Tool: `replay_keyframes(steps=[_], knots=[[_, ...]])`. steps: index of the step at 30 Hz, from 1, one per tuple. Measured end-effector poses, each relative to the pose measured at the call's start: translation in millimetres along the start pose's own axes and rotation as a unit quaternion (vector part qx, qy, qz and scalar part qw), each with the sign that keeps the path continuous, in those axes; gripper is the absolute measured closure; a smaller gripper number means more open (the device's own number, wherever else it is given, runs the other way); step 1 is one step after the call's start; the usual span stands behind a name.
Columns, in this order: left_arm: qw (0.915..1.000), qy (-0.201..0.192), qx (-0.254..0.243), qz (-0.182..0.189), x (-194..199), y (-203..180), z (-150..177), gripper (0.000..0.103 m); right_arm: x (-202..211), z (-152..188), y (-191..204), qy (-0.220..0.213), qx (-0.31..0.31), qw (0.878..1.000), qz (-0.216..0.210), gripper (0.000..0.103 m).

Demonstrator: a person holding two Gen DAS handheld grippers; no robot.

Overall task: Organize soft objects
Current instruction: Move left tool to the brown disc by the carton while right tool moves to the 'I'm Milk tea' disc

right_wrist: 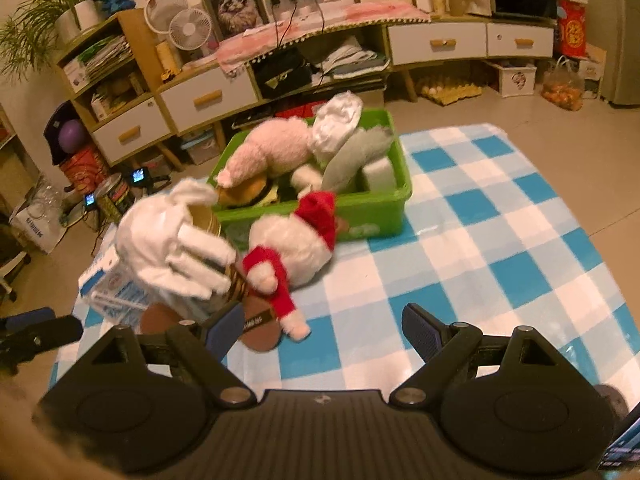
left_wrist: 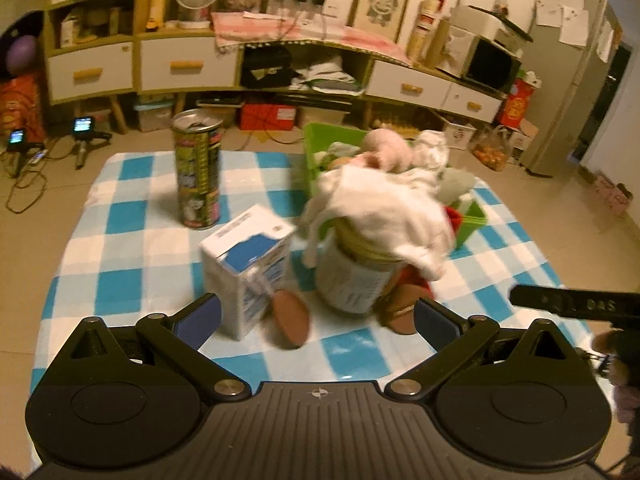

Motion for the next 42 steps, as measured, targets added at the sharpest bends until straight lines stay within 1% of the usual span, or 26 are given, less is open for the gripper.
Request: replay_keyframes(steps=[3, 5, 8, 12, 15, 19, 21, 24, 26, 27, 29, 32, 37, 42], knots=[[0.9997, 0.003, -0.012, -0.022, -8.6, 8.3, 11.6, 0.005, -7.4, 10.2, 6.2, 0.015, 0.023, 1.0, 0.009, 0.062], [0.9992, 0.016, -0.02, -0.032, -16.9, 10.3, 19.6, 0.005, -13.4, 17.8, 11.6, 0.022, 0.046, 0.999, 0.016, 0.062], [0.9989, 0.027, -0.025, -0.029, -25.5, 12.5, 29.7, 0.005, -25.0, 29.9, 21.3, 0.043, 0.082, 0.995, 0.02, 0.062], [0.9982, 0.042, -0.031, -0.031, -37.9, 13.3, 41.8, 0.005, -35.3, 40.2, 28.2, 0.057, 0.112, 0.992, 0.022, 0.062], [0.9979, 0.047, -0.031, -0.031, -48.0, 14.0, 48.9, 0.005, -41.1, 45.5, 31.0, 0.066, 0.119, 0.99, 0.024, 0.062], [0.9973, 0.039, -0.05, -0.037, -60.6, 10.9, 60.3, 0.005, -49.1, 51.5, 33.6, 0.073, 0.118, 0.99, 0.019, 0.062], [0.9967, 0.039, -0.06, -0.038, -66.4, 10.6, 65.6, 0.005, -54.2, 55.0, 36.1, 0.073, 0.123, 0.99, 0.017, 0.062], [0.9948, 0.042, -0.078, -0.05, -74.0, 9.9, 72.3, 0.005, -63.4, 61.8, 40.5, 0.077, 0.136, 0.988, 0.015, 0.062], [0.9933, 0.046, -0.088, -0.059, -80.0, 9.8, 76.9, 0.005, -69.8, 66.3, 42.9, 0.081, 0.145, 0.986, 0.016, 0.058], [0.9938, 0.04, -0.087, -0.056, -80.5, 10.9, 78.0, 0.005, -70.2, 67.6, 44.1, 0.071, 0.148, 0.986, 0.017, 0.054], [0.9947, 0.025, -0.084, -0.054, -81.3, 12.5, 80.6, 0.005, -72.0, 69.3, 47.0, 0.066, 0.156, 0.985, 0.015, 0.052], [0.9957, 0.007, -0.071, -0.059, -82.7, 14.1, 83.0, 0.005, -74.7, 71.3, 49.3, 0.065, 0.16, 0.985, 0.013, 0.042], [0.9952, -0.025, -0.045, -0.084, -84.3, 12.1, 86.8, 0.005, -77.0, 76.6, 53.8, 0.04, 0.167, 0.985, 0.021, 0.041], [0.9949, -0.04, -0.044, -0.082, -84.6, 11.3, 87.8, 0.005, -79.5, 74.7, 54.2, 0.036, 0.176, 0.984, 0.013, 0.041]])
Point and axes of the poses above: each gripper's, at about its wrist camera, not at the fingertips, and x roughly against the way its jaws point, y to its left, z to its underside, the point moved 2 cm from there along -x, roughly the way its jaws point, and after that the axes turned 8 degrees about x, right-handed, at the moved point
